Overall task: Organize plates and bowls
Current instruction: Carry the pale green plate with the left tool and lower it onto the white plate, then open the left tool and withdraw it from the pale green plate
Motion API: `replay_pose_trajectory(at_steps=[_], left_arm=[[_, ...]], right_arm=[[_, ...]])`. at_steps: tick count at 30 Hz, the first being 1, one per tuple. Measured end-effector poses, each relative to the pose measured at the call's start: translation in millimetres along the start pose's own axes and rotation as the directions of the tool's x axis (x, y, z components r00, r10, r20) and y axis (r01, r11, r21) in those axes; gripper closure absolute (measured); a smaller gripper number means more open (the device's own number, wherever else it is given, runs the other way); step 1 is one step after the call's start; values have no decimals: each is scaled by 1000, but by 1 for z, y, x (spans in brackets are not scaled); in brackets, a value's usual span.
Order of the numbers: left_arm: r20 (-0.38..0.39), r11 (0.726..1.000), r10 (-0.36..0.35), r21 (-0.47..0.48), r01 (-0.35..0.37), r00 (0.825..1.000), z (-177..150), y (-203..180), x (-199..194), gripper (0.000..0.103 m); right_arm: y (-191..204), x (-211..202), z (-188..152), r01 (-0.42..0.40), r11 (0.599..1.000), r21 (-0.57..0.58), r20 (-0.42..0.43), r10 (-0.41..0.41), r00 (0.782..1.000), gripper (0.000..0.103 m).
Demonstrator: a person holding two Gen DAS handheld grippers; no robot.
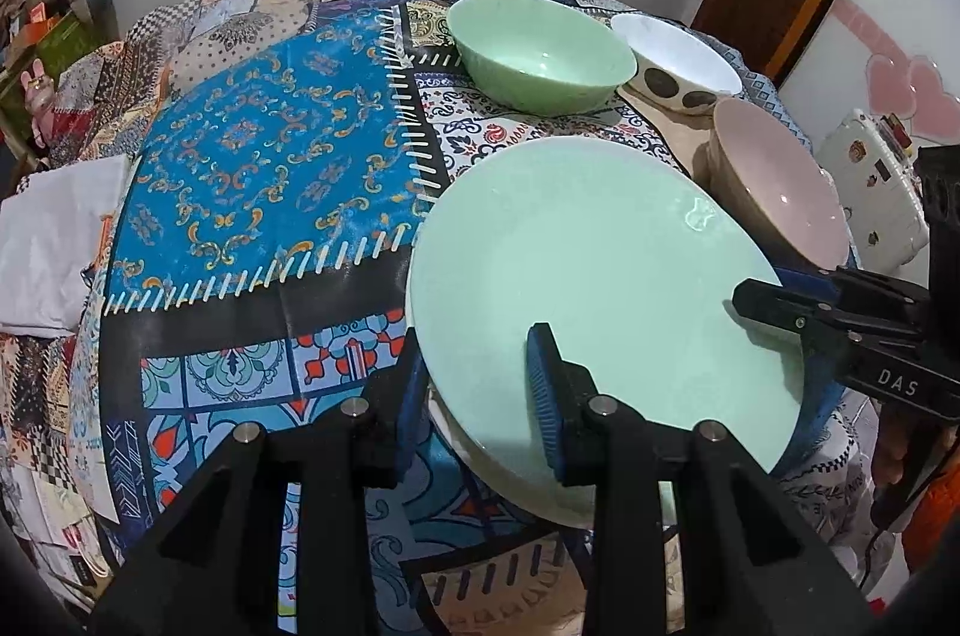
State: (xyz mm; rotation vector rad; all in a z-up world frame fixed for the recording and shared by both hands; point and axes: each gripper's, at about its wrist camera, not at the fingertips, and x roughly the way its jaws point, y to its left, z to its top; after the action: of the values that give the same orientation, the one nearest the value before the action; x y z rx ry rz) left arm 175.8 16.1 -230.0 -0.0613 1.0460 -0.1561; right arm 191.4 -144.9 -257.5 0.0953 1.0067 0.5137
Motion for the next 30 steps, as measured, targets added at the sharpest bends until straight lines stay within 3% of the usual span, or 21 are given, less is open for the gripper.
replay_pose_trajectory(at_steps=[7, 13, 19, 26, 30], left_arm=[[0, 1000, 11, 2, -11, 1000, 1, 1, 1, 70], [1, 998, 61, 33, -61, 998, 0, -4, 4, 70], [-8, 999, 7, 40, -7, 1000, 3, -7, 4, 69], [12, 998, 31, 57, -32, 999, 4, -14, -1, 69], [43, 998, 33, 48, -36, 998, 8, -15, -13, 61]], right_arm=[[8, 2, 0, 35, 998, -50, -1, -35, 999, 73], [5, 1, 0, 22, 999, -46, -4, -23, 1000, 73], [4, -1, 0, 21, 999, -44, 6, -20, 1000, 73], [7, -6, -1, 51, 997, -60, 6, -51, 999, 73], [4, -20, -1, 90, 994, -69, 44, -87, 995, 69]])
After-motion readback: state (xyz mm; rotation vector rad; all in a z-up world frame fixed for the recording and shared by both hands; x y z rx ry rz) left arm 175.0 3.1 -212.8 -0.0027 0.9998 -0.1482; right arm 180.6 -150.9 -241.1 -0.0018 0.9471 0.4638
